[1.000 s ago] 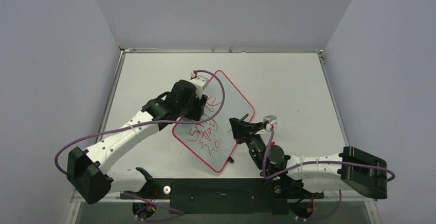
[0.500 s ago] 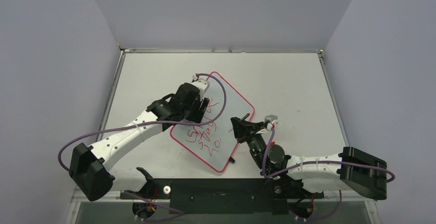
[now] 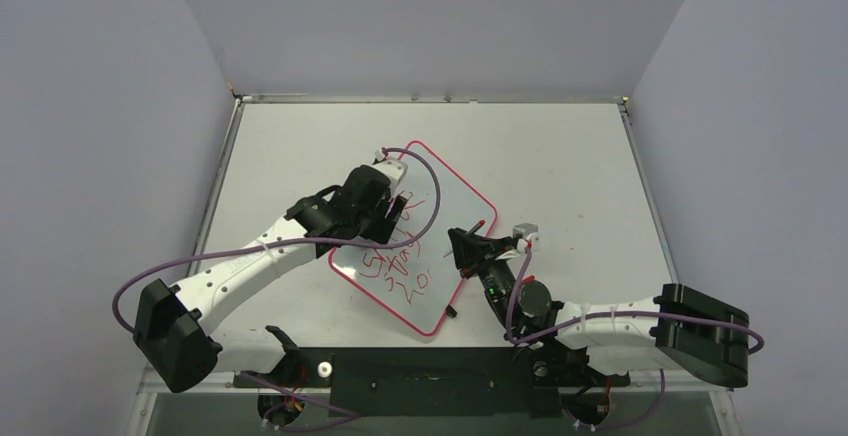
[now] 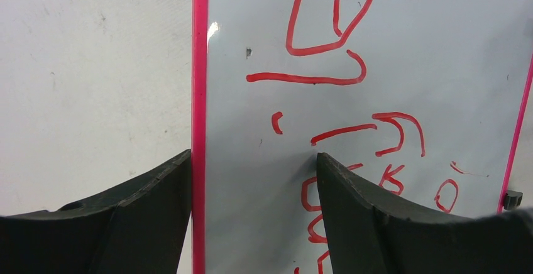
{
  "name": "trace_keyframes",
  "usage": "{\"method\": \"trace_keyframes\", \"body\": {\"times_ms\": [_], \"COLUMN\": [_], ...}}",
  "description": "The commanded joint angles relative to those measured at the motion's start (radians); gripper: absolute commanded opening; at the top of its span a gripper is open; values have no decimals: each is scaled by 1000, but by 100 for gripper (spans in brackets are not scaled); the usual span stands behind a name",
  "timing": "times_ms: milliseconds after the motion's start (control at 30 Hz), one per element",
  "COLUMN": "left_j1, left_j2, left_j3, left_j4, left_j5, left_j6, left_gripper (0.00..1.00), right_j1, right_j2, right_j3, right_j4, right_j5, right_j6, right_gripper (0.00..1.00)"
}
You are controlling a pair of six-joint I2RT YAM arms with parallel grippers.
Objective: Write a sentence on the whiteboard
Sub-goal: Put down the whiteboard on the whiteboard stand, then pass from the right arm to the left
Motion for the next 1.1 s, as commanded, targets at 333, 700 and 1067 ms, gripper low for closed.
{"method": "trace_keyframes", "body": {"times_ms": [333, 700, 1067], "left_j1": [-1, -2, -3], "left_j2": [-73, -253, -429], "left_j3": [67, 245, -21], "left_j4": [-71, -83, 429], "left_j5": [-49, 123, 555], "left_j6": [39, 110, 55], "left_gripper": [66, 66, 68], "right_j1": [-8, -15, -41], "right_j2": [-17, -127, -207], "right_j3": [20, 98, 239], "right_j4": [13, -155, -112], "right_j5": [-23, -22, -161], "right_j6": [5, 42, 129], "right_gripper": [0, 0, 0]}}
